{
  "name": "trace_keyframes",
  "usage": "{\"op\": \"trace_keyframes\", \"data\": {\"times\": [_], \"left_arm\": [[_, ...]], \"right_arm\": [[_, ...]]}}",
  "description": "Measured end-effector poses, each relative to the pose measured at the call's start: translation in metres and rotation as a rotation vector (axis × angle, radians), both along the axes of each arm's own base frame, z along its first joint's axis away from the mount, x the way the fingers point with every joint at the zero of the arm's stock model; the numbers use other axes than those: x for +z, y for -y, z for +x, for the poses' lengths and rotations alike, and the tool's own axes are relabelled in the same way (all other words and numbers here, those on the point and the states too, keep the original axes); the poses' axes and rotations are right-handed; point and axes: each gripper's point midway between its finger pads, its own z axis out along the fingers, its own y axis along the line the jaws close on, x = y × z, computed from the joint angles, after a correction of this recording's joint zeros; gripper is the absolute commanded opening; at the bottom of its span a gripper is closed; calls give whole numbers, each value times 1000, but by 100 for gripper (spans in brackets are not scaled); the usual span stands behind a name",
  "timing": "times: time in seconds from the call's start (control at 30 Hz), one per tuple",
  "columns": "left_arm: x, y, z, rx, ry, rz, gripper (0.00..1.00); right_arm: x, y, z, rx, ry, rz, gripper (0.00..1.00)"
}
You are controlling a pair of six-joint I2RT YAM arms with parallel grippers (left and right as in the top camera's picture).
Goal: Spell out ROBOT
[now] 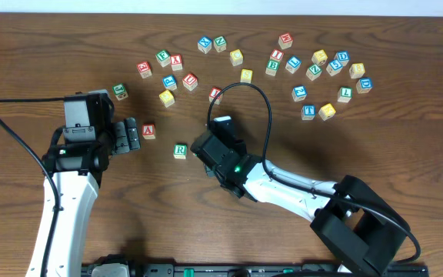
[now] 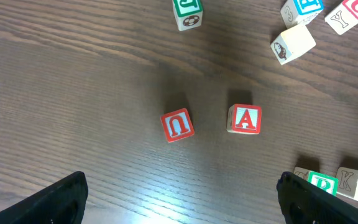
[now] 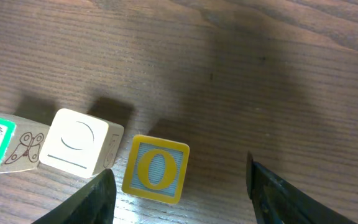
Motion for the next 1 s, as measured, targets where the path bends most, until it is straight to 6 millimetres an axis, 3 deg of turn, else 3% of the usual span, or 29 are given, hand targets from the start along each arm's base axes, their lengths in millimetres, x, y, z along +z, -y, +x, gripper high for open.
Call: {"op": "trace_keyframes", "data": {"times": [0.27,0.43,1.0], "left_arm": [[1,0,1,0,5,1,96],[1,0,1,0,6,0,96],[1,0,2,0,10,1,96]], "right_arm": [[-2,-6,0,11,-8,26,61],[-13,-2,1,-5,-34,20,59],[-13,8,9,-49,-36,27,59]]}}
